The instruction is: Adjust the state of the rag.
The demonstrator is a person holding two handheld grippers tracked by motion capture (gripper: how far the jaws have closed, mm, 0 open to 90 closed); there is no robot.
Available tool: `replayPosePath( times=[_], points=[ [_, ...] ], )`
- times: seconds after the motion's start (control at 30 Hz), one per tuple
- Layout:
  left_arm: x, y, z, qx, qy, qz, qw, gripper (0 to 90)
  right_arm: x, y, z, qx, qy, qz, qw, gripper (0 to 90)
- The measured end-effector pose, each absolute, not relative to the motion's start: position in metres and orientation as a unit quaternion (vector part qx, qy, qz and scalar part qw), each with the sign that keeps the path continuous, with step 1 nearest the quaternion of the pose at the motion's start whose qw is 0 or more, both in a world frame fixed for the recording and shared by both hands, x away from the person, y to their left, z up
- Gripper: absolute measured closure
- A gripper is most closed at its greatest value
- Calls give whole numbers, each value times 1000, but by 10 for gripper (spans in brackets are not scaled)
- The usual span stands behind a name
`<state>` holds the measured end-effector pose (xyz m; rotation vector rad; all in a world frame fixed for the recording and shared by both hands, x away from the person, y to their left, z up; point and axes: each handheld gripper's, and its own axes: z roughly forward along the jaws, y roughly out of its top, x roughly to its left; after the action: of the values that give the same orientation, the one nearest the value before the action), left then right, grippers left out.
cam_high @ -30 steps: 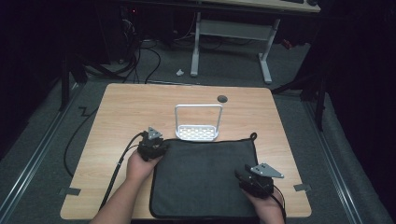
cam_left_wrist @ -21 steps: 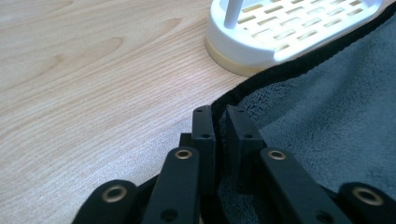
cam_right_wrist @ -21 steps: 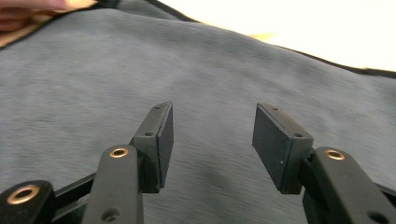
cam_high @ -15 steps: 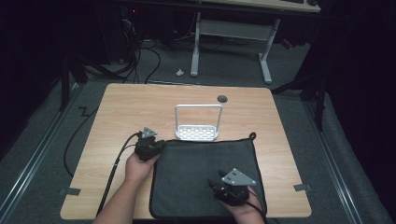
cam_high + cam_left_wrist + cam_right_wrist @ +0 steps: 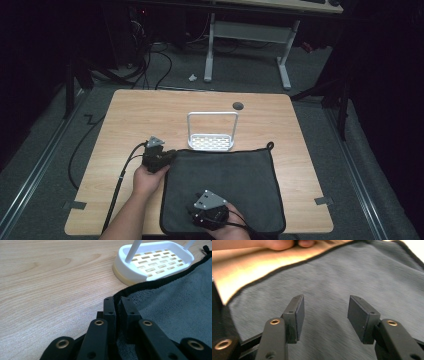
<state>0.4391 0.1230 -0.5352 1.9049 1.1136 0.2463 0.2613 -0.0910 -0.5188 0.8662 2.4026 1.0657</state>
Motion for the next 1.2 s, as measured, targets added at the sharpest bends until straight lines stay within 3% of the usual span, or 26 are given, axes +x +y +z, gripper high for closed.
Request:
replayPosePath(
  times=[0.5,0.8,1.2],
  points=[
    [440,124,-536,767,454,93,445,830,251,-22,-526,260,874,391,126,509],
    [440,124,-536,766,455,93,444,829,256,-17,-531,274,878,378,103,464],
    [440,124,-536,767,454,90,446,828,254,-19,-530,275,878,376,111,749]
  ],
)
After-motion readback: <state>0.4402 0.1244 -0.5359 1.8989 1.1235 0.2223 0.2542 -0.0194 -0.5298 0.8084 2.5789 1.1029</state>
